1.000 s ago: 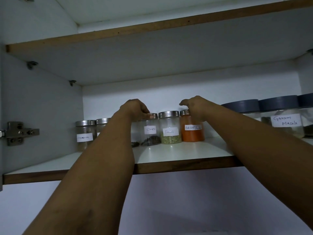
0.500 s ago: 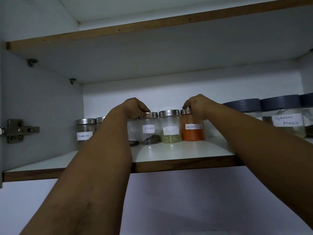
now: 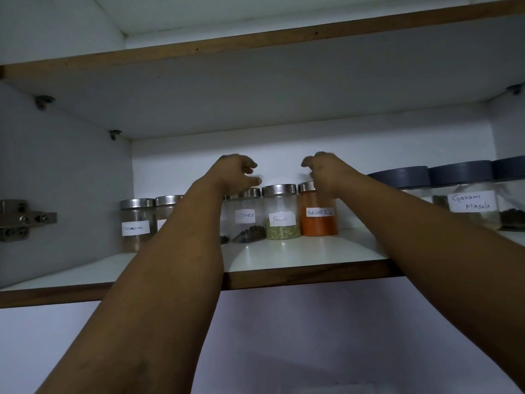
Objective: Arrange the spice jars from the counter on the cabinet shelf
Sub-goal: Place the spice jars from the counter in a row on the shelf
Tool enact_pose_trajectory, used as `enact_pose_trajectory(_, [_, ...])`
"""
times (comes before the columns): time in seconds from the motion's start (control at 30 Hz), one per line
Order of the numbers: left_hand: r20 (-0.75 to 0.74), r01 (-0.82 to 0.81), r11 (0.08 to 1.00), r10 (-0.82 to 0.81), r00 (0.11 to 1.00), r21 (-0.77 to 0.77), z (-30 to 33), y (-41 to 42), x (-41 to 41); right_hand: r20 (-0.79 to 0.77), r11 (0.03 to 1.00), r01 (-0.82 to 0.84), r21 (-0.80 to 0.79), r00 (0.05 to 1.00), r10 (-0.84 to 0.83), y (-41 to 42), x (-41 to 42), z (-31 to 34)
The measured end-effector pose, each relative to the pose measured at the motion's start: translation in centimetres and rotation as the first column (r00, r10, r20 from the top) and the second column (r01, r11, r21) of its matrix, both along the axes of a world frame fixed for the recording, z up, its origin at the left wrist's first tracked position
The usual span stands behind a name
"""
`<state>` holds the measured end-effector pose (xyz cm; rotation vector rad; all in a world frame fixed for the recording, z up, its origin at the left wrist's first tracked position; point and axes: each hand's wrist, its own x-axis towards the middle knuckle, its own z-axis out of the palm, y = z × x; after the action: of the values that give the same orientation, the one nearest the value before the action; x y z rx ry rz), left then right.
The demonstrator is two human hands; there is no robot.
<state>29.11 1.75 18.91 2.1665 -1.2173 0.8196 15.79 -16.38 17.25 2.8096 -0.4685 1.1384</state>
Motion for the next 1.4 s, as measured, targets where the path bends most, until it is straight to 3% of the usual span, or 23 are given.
enact_pose_trajectory(0.27, [0.294,0.098,0.992,-0.072,0.953,-0.074,-0.5,-2.0,-4.5,0.299,0.998,-0.035,-0.052,0.953,0.049,2.4,-4.9,1.8])
enact_pose_trajectory(0.4, [0.324,0.248,0.967,-0.214,0.922,-0.066,0.1,-3.5,-8.4,0.393,0.998,-0.047,-0.029,0.918,0.055,0.9,-12.6,3.5])
enact_pose_trajectory(0.53, [0.227,0.409,0.907,-0.379,0.897,-0.098,0.1,-5.3,-13.5,0.263,0.999,0.052,0.015,0.963,-0.054,-2.1,-19.6,3.1])
enact_pose_trajectory(0.73, [0.130,0.292,0.937,-0.319,0.939,0.192,0.0,-9.5,-20.7,-0.071,0.982,0.188,0.017,0.980,-0.186,-6.0,-24.3,2.1])
enact_pose_trajectory(0.87, [0.190,0.077,0.943,-0.144,0.971,0.323,0.1,-11.4,-23.0,-0.082,0.993,0.107,-0.046,0.990,-0.111,-7.7,-24.2,-0.1])
enact_pose_trajectory(1.0, [0.247,-0.090,0.934,0.001,0.969,0.347,-0.8,-12.9,-23.7,-0.082,0.995,0.032,-0.093,0.996,-0.039,-9.1,-23.3,-2.4])
enact_pose_trajectory(1.17, [0.134,-0.049,0.968,0.016,0.991,0.247,-1.6,-13.6,-22.8,-0.015,0.990,0.038,-0.134,0.999,-0.041,-10.0,-22.4,-2.9])
enact_pose_trajectory(1.4, [0.046,-0.035,0.969,0.024,0.999,0.246,-1.9,-14.7,-19.9,-0.084,0.993,0.004,-0.117,0.996,-0.014,-10.4,-20.9,-1.3])
